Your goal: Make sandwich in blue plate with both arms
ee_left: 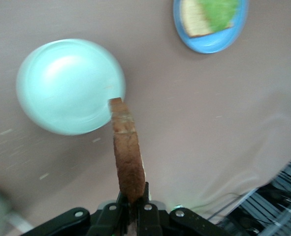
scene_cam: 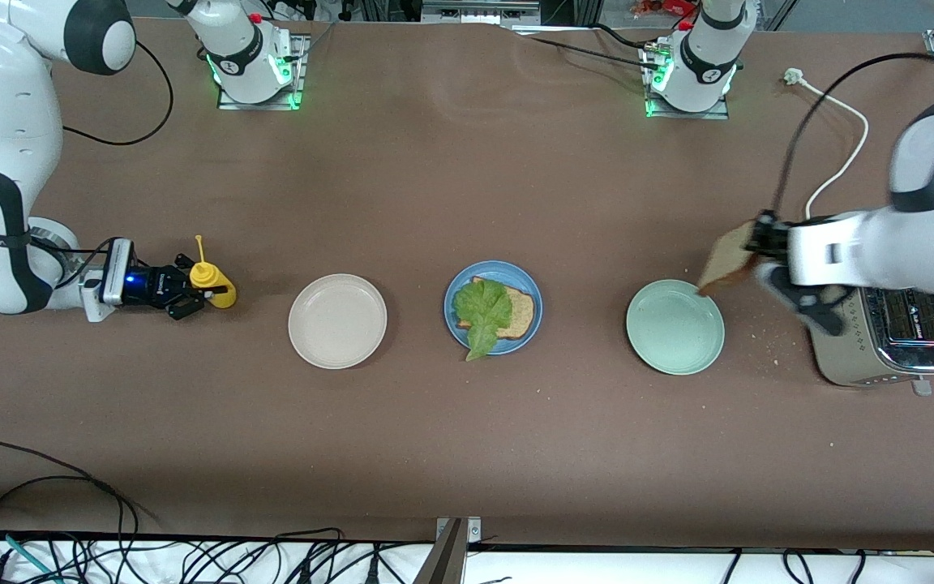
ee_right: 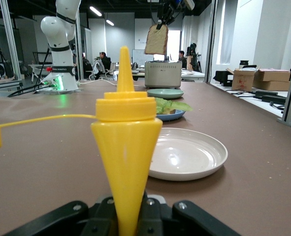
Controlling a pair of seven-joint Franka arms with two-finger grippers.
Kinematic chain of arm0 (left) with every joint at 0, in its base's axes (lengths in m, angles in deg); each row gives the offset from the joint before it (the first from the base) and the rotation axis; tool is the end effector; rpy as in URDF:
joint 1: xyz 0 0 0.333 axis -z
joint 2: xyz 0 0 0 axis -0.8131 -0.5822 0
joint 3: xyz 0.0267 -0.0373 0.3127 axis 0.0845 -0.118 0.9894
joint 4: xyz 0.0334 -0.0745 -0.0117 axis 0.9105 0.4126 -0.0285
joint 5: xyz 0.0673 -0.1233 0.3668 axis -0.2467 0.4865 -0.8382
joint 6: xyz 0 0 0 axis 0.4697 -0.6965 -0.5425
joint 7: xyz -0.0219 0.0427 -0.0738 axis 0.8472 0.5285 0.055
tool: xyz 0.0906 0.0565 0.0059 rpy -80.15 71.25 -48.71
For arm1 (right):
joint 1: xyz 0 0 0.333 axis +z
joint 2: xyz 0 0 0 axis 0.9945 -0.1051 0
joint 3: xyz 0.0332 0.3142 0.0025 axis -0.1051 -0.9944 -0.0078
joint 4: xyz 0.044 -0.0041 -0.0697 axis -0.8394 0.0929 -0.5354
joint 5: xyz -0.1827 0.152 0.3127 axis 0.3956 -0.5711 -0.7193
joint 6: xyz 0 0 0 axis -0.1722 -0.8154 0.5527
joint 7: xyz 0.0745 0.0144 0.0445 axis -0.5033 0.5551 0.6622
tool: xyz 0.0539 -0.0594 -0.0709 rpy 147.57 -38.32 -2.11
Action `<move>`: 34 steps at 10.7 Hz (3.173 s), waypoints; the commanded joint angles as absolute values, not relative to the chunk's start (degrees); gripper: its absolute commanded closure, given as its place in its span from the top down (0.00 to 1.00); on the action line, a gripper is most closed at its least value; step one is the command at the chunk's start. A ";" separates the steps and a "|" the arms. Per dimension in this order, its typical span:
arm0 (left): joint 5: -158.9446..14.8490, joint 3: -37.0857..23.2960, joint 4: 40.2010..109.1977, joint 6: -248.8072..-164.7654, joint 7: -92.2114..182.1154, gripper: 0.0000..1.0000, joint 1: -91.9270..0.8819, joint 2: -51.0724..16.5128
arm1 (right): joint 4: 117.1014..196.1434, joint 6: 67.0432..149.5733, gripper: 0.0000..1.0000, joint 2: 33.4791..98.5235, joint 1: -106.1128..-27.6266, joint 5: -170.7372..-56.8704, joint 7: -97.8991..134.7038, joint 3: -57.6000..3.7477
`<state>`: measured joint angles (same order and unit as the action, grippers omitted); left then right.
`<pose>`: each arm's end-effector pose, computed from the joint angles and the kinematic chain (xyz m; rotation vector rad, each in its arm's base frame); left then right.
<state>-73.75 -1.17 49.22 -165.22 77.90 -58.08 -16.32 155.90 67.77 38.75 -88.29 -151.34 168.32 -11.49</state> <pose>0.6301 -0.0878 0.4837 2.6821 -0.8635 -0.5125 0.5651 -0.1166 0.1098 -1.2825 -1.3881 -1.0869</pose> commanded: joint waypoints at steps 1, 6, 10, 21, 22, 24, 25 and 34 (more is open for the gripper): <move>-59.04 -0.79 47.50 -170.26 66.92 0.00 -47.84 -24.34 | 154.28 64.06 0.00 35.33 -88.19 -154.73 169.55 -10.75; -35.80 -0.87 48.28 -186.62 65.18 0.00 -42.54 -34.71 | 154.19 63.35 0.24 34.53 -88.10 -155.27 169.20 -10.84; -23.65 -0.70 49.42 -189.73 82.14 0.00 -43.50 -42.72 | 152.71 62.91 0.65 34.53 -88.19 -155.18 167.63 -10.84; -33.79 1.41 51.81 -193.60 101.24 1.00 -46.22 -45.28 | 129.53 54.04 0.99 38.56 -87.57 -142.90 127.79 6.12; -38.45 1.76 51.98 -193.34 100.71 1.00 -46.75 -43.27 | 126.80 53.34 0.99 41.19 -87.48 -139.40 120.84 5.69; -42.97 1.76 51.89 -191.15 94.94 1.00 -47.80 -39.67 | 124.32 53.07 0.99 46.90 -87.05 -133.85 103.98 2.80; -45.85 1.76 51.89 -189.92 90.04 1.00 -47.81 -37.12 | 123.96 53.07 0.99 50.06 -87.04 -129.99 95.20 -0.44; -82.27 4.13 56.95 -175.57 62.04 1.00 -47.36 -6.29 | 137.78 72.53 0.99 75.11 -87.13 -82.52 34.93 -33.07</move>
<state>-79.47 2.01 50.16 -174.12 64.72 -47.59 -14.78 125.23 63.51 67.27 -86.55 -89.83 41.48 -28.84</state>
